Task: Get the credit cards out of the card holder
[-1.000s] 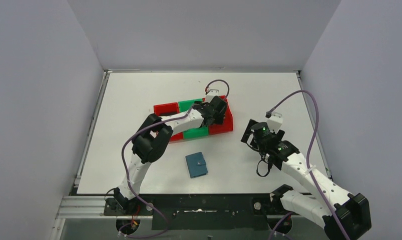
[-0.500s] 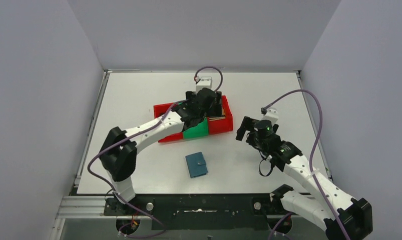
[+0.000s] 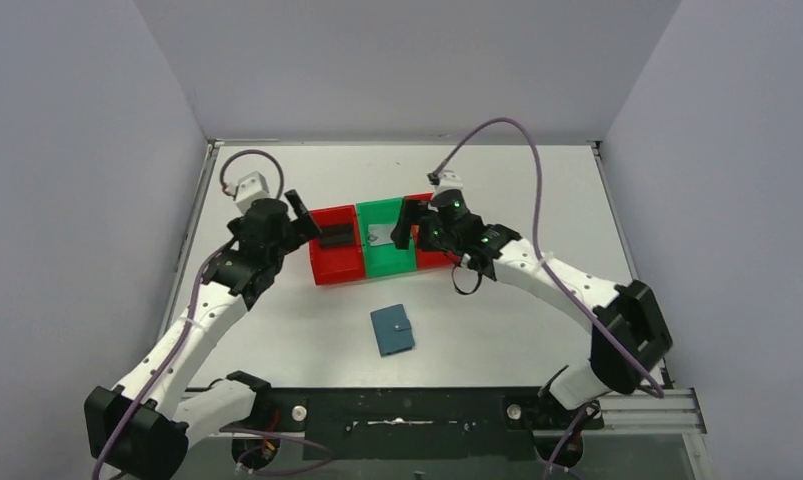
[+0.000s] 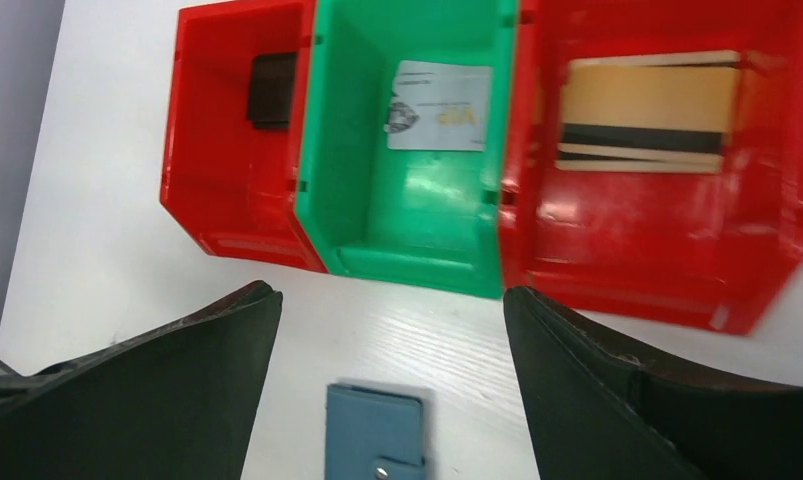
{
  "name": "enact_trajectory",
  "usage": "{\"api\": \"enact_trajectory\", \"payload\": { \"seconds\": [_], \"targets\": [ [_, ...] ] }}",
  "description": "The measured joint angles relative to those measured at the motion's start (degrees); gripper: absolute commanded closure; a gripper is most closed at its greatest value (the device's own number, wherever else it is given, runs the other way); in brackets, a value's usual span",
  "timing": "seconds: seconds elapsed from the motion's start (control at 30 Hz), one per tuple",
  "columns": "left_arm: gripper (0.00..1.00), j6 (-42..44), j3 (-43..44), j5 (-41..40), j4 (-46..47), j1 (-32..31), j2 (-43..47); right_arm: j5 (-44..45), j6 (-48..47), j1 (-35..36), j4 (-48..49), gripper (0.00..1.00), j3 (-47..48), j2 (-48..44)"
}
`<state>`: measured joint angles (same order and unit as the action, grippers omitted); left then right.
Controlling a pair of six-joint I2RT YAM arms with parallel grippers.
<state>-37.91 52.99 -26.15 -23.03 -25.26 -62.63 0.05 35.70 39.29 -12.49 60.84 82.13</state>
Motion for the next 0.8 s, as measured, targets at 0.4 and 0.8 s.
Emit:
{"api": "enact_trajectory", "payload": {
  "seconds": [0.4,0.8],
  "targets": [
    [0.04,1.7,-6.4,10.9,-6.3,19.6,3.7,-4.4,-0.3,5.0,-1.3,0.11,17.8,23.6],
    [0.04,5.3,-10.5,12.0,-6.4,21.1,5.0,-0.2,1.4,5.0,-3.9,0.57,21.6,27.8]
  ]
}}
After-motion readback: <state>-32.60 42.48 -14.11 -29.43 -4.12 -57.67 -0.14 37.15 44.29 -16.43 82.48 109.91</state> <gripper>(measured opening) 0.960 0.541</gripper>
